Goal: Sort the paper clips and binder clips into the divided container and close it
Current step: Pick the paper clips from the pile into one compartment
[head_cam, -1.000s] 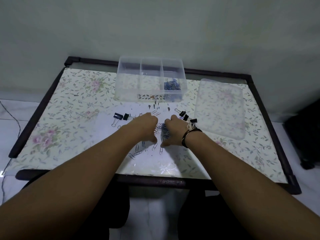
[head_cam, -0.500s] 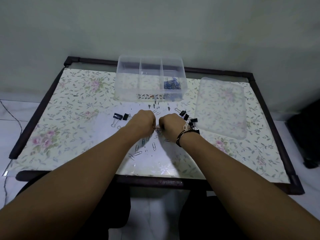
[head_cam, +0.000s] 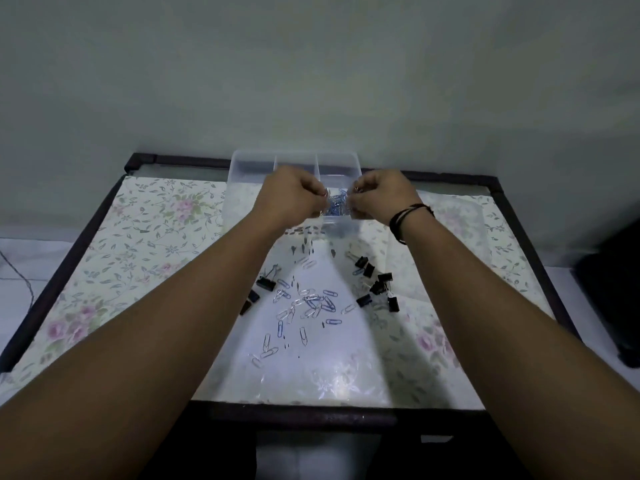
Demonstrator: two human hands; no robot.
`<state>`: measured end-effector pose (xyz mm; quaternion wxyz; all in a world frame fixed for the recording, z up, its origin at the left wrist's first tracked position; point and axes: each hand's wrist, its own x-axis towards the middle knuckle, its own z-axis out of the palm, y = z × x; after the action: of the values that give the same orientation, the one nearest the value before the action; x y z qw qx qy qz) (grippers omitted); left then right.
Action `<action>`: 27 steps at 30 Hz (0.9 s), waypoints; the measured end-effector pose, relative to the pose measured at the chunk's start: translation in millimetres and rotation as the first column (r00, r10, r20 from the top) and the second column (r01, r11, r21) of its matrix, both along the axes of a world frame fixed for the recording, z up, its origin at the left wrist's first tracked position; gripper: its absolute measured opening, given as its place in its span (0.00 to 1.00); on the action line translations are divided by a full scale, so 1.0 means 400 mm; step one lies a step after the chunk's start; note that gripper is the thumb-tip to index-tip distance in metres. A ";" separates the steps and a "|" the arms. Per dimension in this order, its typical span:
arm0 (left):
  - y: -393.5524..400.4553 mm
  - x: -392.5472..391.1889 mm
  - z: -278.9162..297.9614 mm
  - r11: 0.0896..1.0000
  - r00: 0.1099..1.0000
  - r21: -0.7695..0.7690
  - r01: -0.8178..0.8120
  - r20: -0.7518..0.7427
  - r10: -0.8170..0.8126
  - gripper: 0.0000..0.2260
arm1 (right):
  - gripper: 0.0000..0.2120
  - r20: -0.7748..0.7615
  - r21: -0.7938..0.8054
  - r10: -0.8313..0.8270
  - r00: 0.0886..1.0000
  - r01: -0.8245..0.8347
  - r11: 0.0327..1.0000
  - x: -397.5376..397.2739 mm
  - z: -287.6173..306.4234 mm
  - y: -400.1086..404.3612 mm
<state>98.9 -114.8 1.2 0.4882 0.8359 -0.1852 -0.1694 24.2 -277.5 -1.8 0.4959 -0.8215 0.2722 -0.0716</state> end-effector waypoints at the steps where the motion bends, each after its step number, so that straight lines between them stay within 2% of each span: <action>1: -0.029 0.020 0.005 1.000 1.000 -0.017 -0.018 0.009 0.018 0.04 | 0.06 0.003 -0.015 -0.025 1.000 0.026 1.000 0.028 0.002 -0.015; 5: -0.135 0.086 -0.003 0.997 0.994 0.030 -0.065 0.093 0.062 0.05 | 0.02 -0.076 -0.240 -0.041 0.996 0.022 0.970 0.132 -0.005 -0.054; 8: -0.162 0.095 -0.022 0.984 0.991 0.177 -0.024 0.137 -0.001 0.13 | 0.08 -0.214 -0.363 -0.010 0.977 -0.070 0.929 0.148 -0.010 -0.070; 11: -0.119 0.069 -0.022 0.986 0.992 0.167 0.014 0.124 -0.035 0.20 | 0.09 -0.142 -0.322 -0.092 0.986 0.041 0.946 0.091 -0.023 -0.077; 14: -0.026 -0.010 -0.017 0.981 0.990 0.179 0.067 0.108 -0.088 0.17 | 0.10 -0.129 -0.232 -0.100 0.987 0.069 0.970 -0.057 -0.059 -0.020; 17: 0.065 -0.110 -0.035 0.959 0.984 0.255 0.124 0.096 -0.153 0.14 | 0.12 -0.264 -0.288 0.030 0.964 -0.109 0.952 -0.193 -0.092 0.062; 20: 0.139 -0.186 -0.074 0.910 0.978 0.373 0.181 0.031 -0.208 0.14 | 0.11 -0.416 -0.379 0.155 0.896 -0.326 0.866 -0.237 -0.118 0.101; 24: 0.196 -0.235 -0.101 0.799 0.949 0.530 0.284 -0.035 -0.314 0.16 | 0.19 -0.504 -0.436 0.204 0.839 -0.451 0.779 -0.249 -0.149 0.112; 27: 0.213 -0.234 -0.105 0.775 0.947 0.561 0.290 -0.051 -0.317 0.17 | 0.21 -0.553 -0.431 0.221 0.804 -0.503 0.750 -0.253 -0.147 0.115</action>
<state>5.4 -29.4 -40.7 0.1824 0.9049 -0.2708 -0.2731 -77.1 -231.7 -60.4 0.1573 -0.9588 0.1802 0.1533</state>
